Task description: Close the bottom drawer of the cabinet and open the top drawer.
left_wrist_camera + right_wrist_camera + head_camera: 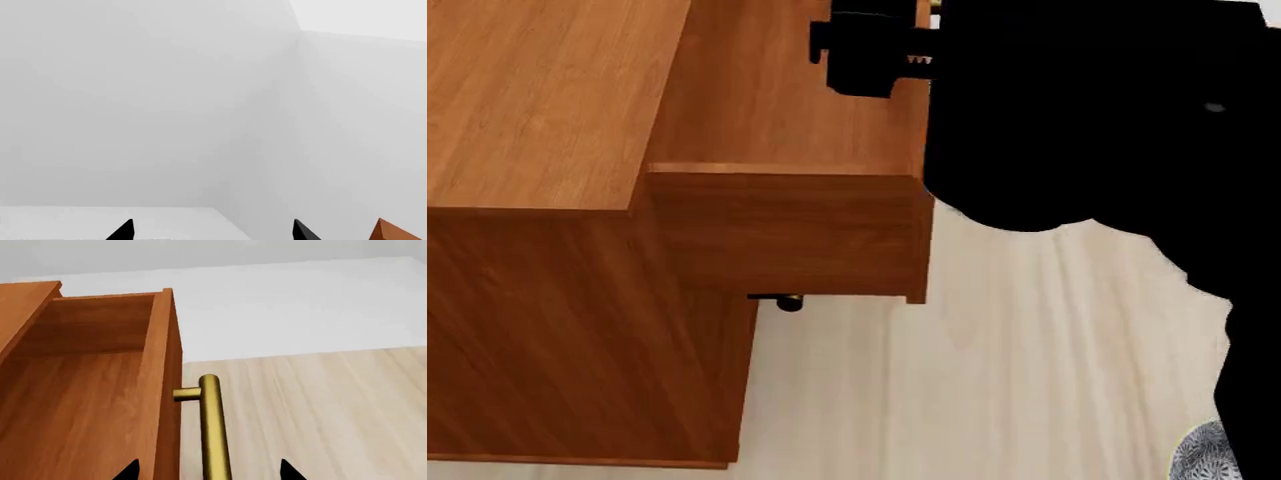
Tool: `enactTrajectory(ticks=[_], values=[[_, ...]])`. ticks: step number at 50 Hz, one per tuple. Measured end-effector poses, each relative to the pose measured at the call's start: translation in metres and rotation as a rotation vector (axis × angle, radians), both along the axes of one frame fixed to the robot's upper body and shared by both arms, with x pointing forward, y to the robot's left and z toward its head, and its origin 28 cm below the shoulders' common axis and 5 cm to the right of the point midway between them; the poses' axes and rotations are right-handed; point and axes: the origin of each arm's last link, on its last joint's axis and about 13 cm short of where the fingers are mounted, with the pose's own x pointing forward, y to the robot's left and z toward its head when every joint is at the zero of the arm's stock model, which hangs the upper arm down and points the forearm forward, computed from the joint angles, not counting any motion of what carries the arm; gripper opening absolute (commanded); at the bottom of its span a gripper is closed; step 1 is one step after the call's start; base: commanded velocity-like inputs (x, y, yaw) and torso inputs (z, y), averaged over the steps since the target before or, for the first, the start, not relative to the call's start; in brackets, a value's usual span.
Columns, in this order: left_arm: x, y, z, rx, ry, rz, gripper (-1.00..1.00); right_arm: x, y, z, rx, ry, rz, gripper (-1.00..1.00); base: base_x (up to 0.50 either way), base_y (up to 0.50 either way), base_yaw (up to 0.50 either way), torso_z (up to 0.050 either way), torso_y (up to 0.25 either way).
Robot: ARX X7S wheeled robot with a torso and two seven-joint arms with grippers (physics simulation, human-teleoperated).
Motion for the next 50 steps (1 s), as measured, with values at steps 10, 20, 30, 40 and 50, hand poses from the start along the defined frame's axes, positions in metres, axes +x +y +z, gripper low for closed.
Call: enactTrajectory(ticks=[10, 20, 30, 40, 50], values=[[0.0, 0.0, -0.004, -0.002, 0.001, 0.0, 1.0, 0.004, -0.014, -0.001, -0.132, -0.017, -0.138, 1.0, 0.0, 0.0, 0.0, 0.0, -0.008], [0.0, 0.0, -0.002, -0.004, 0.002, 0.002, 1.0, 0.008, -0.033, 0.0, -0.215, -0.009, -0.275, 1.0, 0.0, 0.0, 0.0, 0.0, -0.009], [0.0, 0.0, 0.0, -0.006, 0.002, 0.005, 1.0, 0.009, -0.041, 0.003, -0.196, 0.004, -0.272, 1.0, 0.0, 0.0, 0.0, 0.0, -0.005], [0.0, 0.0, 0.002, -0.004, 0.002, 0.006, 1.0, 0.014, -0.06, 0.008, -0.144, 0.039, -0.343, 1.0, 0.0, 0.0, 0.0, 0.0, -0.006], [0.0, 0.0, 0.003, -0.002, 0.003, 0.006, 1.0, 0.007, -0.074, 0.011, -0.101, 0.076, -0.345, 1.0, 0.0, 0.0, 0.0, 0.0, -0.002]])
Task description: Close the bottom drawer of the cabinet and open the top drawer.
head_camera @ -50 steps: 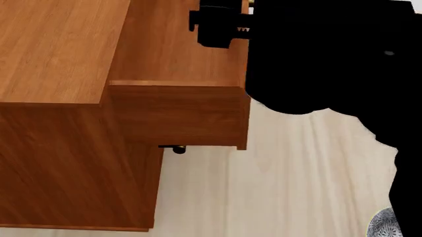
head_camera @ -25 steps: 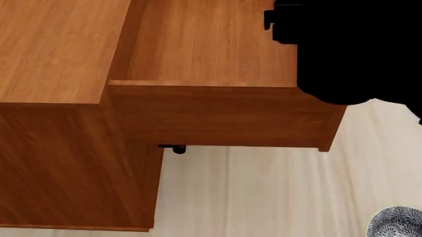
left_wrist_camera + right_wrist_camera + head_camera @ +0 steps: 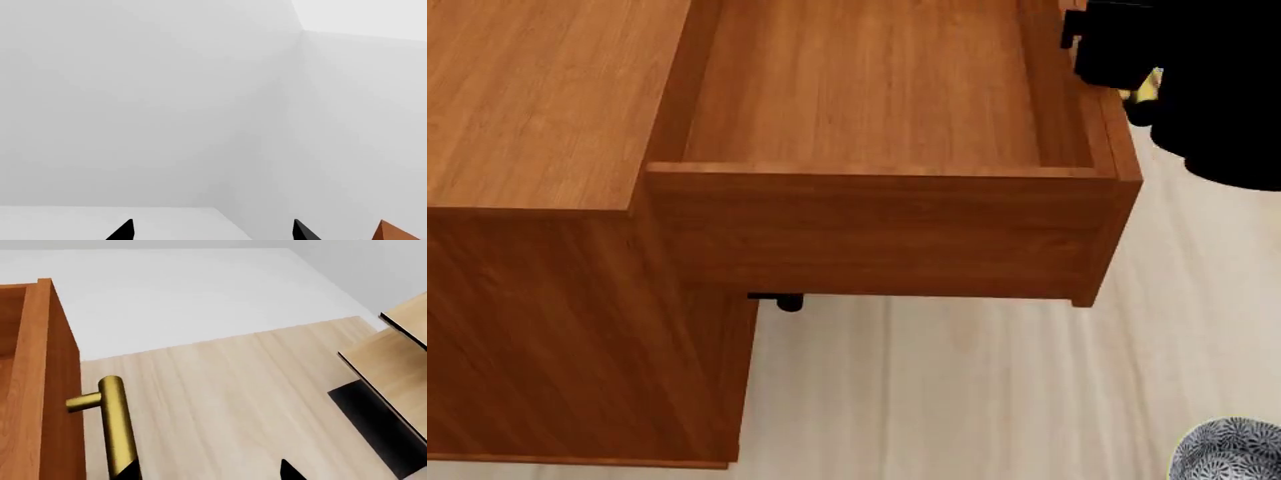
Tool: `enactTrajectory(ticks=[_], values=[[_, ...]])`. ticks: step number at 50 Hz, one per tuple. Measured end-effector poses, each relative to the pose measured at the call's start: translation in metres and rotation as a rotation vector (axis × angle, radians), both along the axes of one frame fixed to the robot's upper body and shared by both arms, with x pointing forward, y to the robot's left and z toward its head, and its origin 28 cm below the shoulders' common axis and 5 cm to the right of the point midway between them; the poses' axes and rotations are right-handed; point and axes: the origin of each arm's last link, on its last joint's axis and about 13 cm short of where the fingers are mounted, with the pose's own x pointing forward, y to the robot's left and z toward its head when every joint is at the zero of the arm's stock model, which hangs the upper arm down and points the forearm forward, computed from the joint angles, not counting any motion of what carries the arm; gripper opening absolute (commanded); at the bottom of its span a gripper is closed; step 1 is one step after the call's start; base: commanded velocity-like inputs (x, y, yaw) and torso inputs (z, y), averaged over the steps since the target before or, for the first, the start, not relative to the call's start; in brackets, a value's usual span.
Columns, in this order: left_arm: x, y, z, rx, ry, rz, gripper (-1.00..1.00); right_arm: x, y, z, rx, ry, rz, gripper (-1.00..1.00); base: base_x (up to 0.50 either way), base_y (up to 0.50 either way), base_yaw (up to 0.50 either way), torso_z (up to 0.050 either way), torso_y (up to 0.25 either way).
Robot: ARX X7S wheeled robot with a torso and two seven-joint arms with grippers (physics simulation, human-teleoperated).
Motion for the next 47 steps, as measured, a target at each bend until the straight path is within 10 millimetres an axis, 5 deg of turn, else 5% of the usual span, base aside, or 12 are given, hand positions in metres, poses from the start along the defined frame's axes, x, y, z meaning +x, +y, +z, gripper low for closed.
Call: enactTrajectory(ticks=[26, 47], values=[[-0.001, -0.001, -0.005, 0.003, 0.005, -0.001, 1.0, -0.103, 0.011, 0.036, 0.082, -0.251, 0.217, 1.0, 0.0, 0.0, 0.0, 0.0, 0.0], [-0.001, -0.001, -0.002, 0.005, 0.013, -0.001, 1.0, -0.172, 0.018, 0.016, 0.094, -0.376, 0.338, 1.0, 0.0, 0.0, 0.0, 0.0, 0.0]])
